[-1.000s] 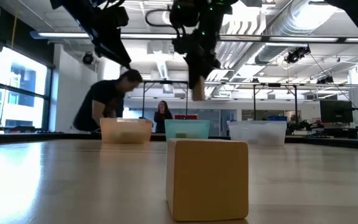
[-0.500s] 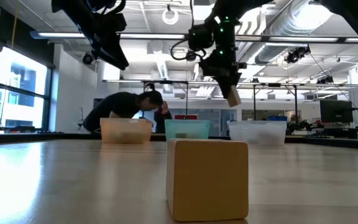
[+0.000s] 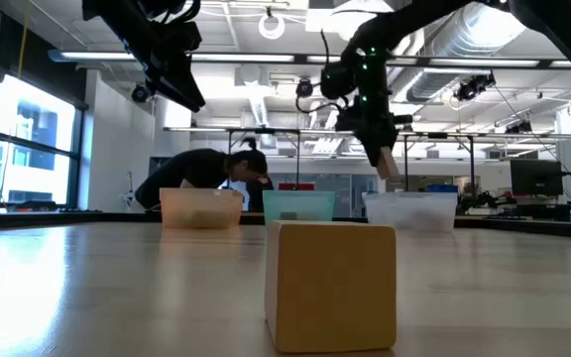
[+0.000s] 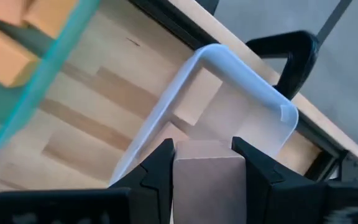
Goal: Sort & place blocks by color
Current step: Put the brown block into the transparent bin, then put the yellow block into the green bin
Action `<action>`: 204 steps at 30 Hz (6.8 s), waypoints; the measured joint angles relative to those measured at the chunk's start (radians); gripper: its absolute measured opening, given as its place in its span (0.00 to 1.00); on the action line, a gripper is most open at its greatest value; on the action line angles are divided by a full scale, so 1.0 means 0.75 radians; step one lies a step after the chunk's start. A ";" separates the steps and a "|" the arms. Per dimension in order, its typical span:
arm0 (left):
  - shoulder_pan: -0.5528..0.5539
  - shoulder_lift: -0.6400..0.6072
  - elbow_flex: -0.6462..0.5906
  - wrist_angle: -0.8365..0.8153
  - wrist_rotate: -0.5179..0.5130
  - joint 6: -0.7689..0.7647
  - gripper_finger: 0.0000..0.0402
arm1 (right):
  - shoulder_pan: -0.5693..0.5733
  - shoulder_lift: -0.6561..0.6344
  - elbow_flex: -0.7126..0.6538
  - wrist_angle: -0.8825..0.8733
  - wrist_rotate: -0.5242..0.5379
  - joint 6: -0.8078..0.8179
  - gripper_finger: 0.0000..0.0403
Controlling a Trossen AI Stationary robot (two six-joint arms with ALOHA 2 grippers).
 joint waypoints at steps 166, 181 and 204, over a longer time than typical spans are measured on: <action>-0.310 0.001 0.000 -0.381 0.006 -0.489 0.46 | 1.578 0.388 -0.084 0.883 -0.420 0.084 0.26; -0.310 0.001 0.000 -0.404 -0.001 -0.489 0.46 | 1.356 0.298 -0.084 0.640 -0.303 -0.161 0.26; -0.311 0.000 0.000 -0.379 -0.095 -0.354 0.46 | 0.795 0.118 -0.084 0.581 -0.143 -0.259 0.26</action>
